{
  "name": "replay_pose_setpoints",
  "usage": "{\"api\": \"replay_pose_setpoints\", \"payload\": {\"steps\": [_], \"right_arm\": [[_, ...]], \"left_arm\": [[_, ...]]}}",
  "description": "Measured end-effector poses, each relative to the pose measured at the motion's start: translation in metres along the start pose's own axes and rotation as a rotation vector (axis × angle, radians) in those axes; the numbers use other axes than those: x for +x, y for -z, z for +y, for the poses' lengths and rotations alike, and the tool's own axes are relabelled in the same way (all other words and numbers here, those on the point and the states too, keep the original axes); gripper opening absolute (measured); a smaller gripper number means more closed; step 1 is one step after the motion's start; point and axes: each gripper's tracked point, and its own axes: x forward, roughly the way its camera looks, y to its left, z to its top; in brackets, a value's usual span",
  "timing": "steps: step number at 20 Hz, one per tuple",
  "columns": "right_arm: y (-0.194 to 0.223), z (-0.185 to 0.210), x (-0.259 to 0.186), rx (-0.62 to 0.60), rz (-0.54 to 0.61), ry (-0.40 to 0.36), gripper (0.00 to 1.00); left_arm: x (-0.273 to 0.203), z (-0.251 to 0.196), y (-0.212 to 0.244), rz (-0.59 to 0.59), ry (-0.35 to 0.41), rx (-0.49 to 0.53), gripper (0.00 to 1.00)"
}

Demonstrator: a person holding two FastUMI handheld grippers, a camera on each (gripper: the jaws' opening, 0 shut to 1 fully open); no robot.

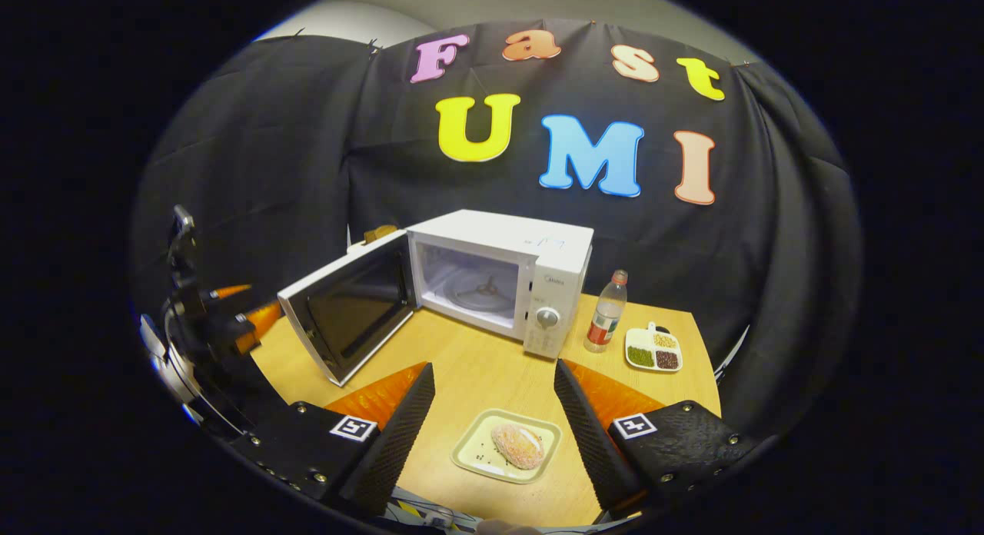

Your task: Open the microwave oven with the left hand, put the food in, and close the microwave oven.

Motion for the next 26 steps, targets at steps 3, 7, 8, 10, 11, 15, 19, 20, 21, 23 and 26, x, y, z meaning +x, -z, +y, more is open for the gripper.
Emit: {"api": "replay_pose_setpoints", "payload": {"steps": [3, 7, 8, 10, 11, 15, 19, 20, 21, 23, 26], "right_arm": [[0.052, -0.016, 0.013, -0.001, 0.099, 0.007, 0.96], [0.106, -0.018, 0.036, -0.025, 0.165, -0.044, 0.96], [0.122, -0.02, 0.046, -0.034, 0.188, -0.055, 0.96], [0.145, -0.024, 0.066, -0.025, 0.232, -0.088, 0.96], [0.153, -0.026, 0.077, -0.021, 0.246, -0.102, 0.96], [0.18, -0.029, 0.106, -0.029, 0.295, -0.158, 0.96], [0.183, -0.025, 0.128, -0.019, 0.296, -0.21, 0.97], [0.186, -0.022, 0.129, -0.017, 0.296, -0.218, 0.97], [0.187, -0.02, 0.133, -0.01, 0.299, -0.221, 0.97], [0.187, -0.015, 0.139, 0.01, 0.297, -0.23, 0.98], [0.186, -0.015, 0.143, 0.018, 0.294, -0.227, 0.83]], "left_arm": [[-0.026, -0.022, -0.044, -0.059, 0.035, -0.005, 0.97], [-0.055, -0.065, -0.107, -0.119, 0.119, -0.074, 0.97], [-0.061, -0.073, -0.122, -0.13, 0.127, -0.08, 1.0], [-0.072, -0.089, -0.15, -0.16, 0.141, -0.063, 1.0], [-0.076, -0.097, -0.162, -0.169, 0.146, -0.053, 1.0], [-0.081, -0.118, -0.194, -0.182, 0.13, -0.045, 1.0], [-0.091, -0.129, -0.215, -0.196, 0.106, -0.038, 1.0], [-0.092, -0.128, -0.217, -0.198, 0.102, -0.022, 0.97], [-0.093, -0.127, -0.219, -0.195, 0.1, -0.011, 1.0], [-0.091, -0.127, -0.221, -0.196, 0.105, 0.002, 1.0], [-0.087, -0.127, -0.222, -0.194, 0.12, 0.014, 0.98]]}}
